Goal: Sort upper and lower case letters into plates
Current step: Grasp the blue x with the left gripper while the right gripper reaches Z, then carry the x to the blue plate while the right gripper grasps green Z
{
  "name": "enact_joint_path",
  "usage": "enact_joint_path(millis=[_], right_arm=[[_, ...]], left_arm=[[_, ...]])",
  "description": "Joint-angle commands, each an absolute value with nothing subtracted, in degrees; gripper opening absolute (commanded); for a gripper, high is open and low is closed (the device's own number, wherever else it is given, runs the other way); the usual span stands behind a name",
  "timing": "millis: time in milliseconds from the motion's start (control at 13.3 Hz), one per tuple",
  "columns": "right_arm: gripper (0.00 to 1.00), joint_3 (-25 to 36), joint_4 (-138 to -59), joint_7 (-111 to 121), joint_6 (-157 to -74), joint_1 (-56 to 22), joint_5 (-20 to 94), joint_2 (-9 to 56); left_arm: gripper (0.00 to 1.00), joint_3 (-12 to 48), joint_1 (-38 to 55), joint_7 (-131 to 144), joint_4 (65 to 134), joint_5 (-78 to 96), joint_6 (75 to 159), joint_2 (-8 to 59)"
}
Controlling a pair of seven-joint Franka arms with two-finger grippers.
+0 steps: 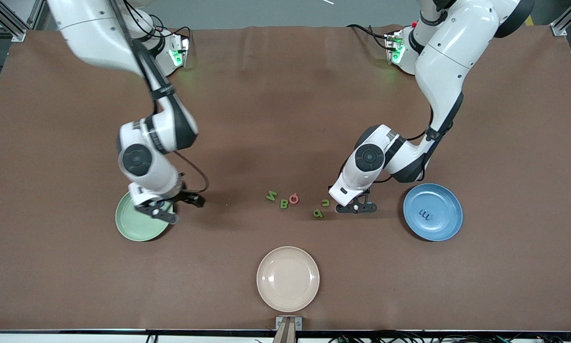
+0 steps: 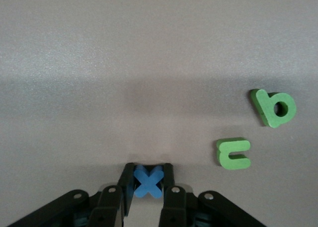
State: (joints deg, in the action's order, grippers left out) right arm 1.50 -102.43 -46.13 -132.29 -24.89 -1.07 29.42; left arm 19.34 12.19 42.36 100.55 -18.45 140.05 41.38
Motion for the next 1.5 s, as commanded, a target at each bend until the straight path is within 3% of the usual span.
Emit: enact_joint_path(millis=[0, 150, 526, 902, 1202, 1353, 1428], right_arm=[[1.00, 2.2, -94.1, -59.3, -132.9, -32.6, -0.8, 37.8], [1.00, 2.2, -89.9, -64.4, -133.0, -35.9, -1.2, 42.0], [0.97, 2.2, -87.8, -64.2, -136.3, -39.2, -1.5, 44.7], [0.89, 2.3, -86.1, -64.5, -139.3, -40.7, -1.6, 47.5], [0.72, 2.2, -86.1, -64.7, -139.5, -42.0, -1.1, 47.7], [0.53, 2.2, -86.1, -64.6, -139.4, -41.9, -1.1, 47.6], [0.39, 2.3, -86.2, -64.5, -139.4, -41.8, -1.2, 47.6]], left_arm=[[0.01, 19.3, 10.8, 43.5, 100.8, -19.4, 137.6, 39.6], [0.01, 19.2, 8.8, 43.1, 100.6, -19.5, 136.7, 36.8], [0.01, 19.1, 0.9, 32.9, 100.4, -19.6, 133.0, 32.7], [0.03, 19.1, -8.2, 21.3, 101.2, -20.1, 133.0, 33.9], [0.15, 19.1, -11.0, 21.2, 102.6, -20.3, 133.0, 34.8], [0.19, 19.0, -11.7, 21.2, 102.8, -20.5, 133.1, 35.3], [0.21, 19.0, -12.3, 21.2, 103.2, -20.5, 133.1, 35.5]])
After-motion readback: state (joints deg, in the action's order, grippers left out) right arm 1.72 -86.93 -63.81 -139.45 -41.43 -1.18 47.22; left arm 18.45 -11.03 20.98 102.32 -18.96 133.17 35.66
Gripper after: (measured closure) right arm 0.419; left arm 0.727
